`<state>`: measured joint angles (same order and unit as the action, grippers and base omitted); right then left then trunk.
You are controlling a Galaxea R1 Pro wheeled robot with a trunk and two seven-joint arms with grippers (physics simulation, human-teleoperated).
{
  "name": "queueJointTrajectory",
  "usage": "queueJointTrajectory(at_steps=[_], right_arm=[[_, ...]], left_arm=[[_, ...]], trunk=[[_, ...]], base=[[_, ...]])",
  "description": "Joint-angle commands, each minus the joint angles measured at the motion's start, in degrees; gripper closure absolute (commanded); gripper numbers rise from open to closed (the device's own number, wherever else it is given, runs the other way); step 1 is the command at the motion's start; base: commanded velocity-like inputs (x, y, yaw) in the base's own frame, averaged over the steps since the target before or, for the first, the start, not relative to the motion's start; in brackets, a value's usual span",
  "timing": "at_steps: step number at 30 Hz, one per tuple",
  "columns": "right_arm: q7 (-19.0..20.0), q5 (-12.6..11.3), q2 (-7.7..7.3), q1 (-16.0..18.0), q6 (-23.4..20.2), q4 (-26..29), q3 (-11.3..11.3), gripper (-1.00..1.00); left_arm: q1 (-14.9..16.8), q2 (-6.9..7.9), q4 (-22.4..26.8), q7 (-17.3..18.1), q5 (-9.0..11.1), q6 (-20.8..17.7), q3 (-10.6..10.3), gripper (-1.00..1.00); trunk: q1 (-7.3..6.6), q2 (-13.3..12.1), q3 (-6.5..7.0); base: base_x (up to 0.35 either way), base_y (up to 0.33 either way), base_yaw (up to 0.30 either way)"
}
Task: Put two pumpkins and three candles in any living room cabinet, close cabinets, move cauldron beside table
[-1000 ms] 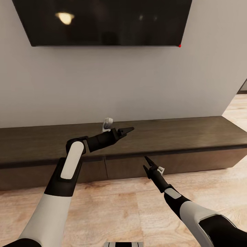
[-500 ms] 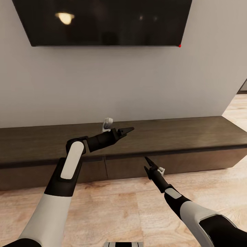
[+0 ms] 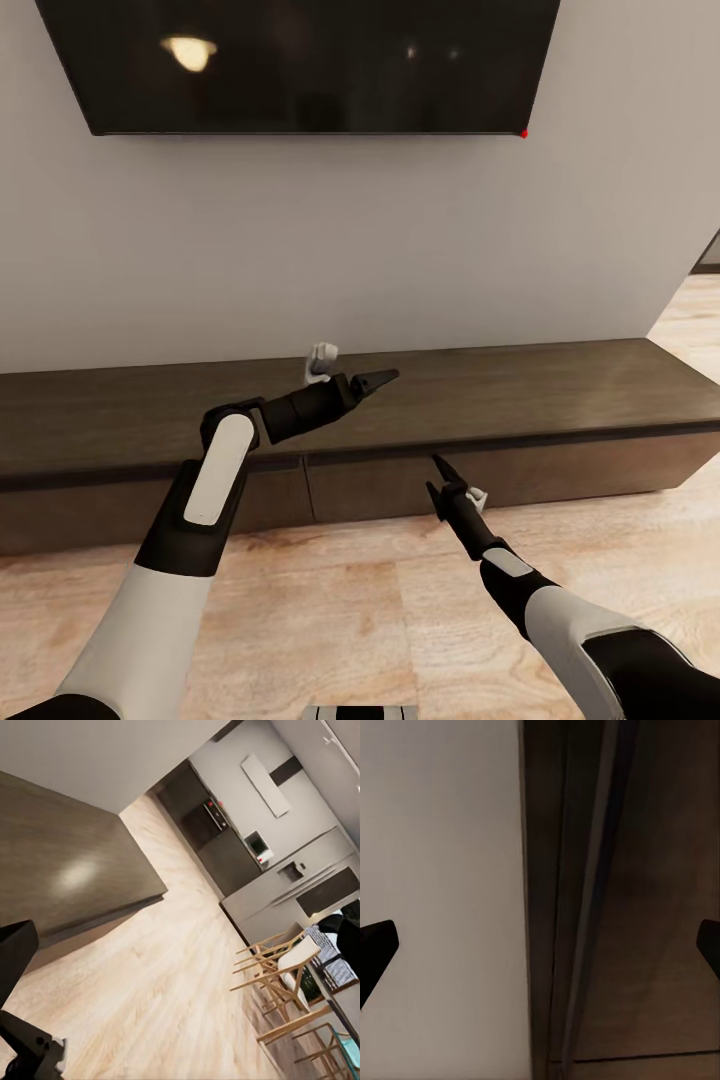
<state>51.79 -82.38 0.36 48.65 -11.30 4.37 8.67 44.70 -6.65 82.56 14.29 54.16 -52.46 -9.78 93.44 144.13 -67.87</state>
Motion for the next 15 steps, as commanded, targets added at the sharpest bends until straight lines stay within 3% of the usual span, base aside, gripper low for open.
queueJointTrajectory(at_steps=[1, 15], right_arm=[[0.2, -0.6, -0.03, 0.0, -0.5, -0.1, 0.2, -1.0], [0.8, -0.6, -0.01, 0.0, -0.5, 0.0, -0.4, -1.0]], left_arm=[[0.0, -0.03, 0.0, 0.3, -0.3, -0.2, 0.0, -1.0], [0.0, -0.03, 0.0, 0.4, -0.3, -0.1, -0.1, -1.0]], trunk=[[-0.01, 0.0, -0.05], [-0.01, 0.0, -0.05]], base=[[0.0, 0.0, 0.0], [0.0, 0.0, 0.0]])
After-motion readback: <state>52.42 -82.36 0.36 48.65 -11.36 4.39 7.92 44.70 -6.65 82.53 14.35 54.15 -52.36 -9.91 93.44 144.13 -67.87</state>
